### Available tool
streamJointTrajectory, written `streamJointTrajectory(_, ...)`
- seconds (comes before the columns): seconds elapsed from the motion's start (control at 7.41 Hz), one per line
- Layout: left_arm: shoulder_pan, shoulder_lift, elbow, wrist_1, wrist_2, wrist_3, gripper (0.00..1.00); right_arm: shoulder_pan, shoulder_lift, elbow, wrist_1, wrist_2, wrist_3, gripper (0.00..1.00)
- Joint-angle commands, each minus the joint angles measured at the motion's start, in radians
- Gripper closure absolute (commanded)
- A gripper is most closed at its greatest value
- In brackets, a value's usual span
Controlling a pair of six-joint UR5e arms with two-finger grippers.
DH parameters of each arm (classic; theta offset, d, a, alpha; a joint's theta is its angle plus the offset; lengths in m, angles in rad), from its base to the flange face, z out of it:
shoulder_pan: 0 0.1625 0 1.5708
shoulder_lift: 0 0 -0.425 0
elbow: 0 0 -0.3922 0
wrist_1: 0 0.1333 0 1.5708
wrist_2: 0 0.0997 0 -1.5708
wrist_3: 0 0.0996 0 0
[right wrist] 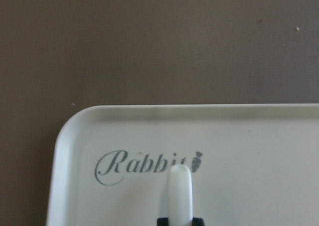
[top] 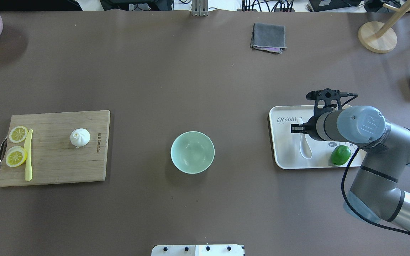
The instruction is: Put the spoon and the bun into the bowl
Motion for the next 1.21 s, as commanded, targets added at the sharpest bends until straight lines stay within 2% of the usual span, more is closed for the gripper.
streamJointTrajectory(0.0,0.000,0.000,0.001,0.000,0.000,0.000,0.02,-0.008,0.157,0.082,-0.259,0.001,0.104,1.00)
streamJointTrajectory(0.27,0.000,0.000,0.002,0.000,-0.002,-0.002,0.02,-0.068,0.412,0.061,-0.490,-0.015,0.343,1.00)
streamJointTrajectory(0.4,0.000,0.001,0.002,0.002,-0.002,0.000,0.02,-0.120,0.498,0.038,-0.558,-0.087,0.463,1.00)
streamJointTrajectory(0.81,0.000,0.001,0.004,0.003,0.000,-0.002,0.02,-0.246,0.646,-0.161,-0.574,-0.317,0.701,1.00)
streamJointTrajectory(1.08,0.000,0.000,0.005,0.005,0.000,0.000,0.02,-0.275,0.670,-0.200,-0.577,-0.403,0.746,1.00)
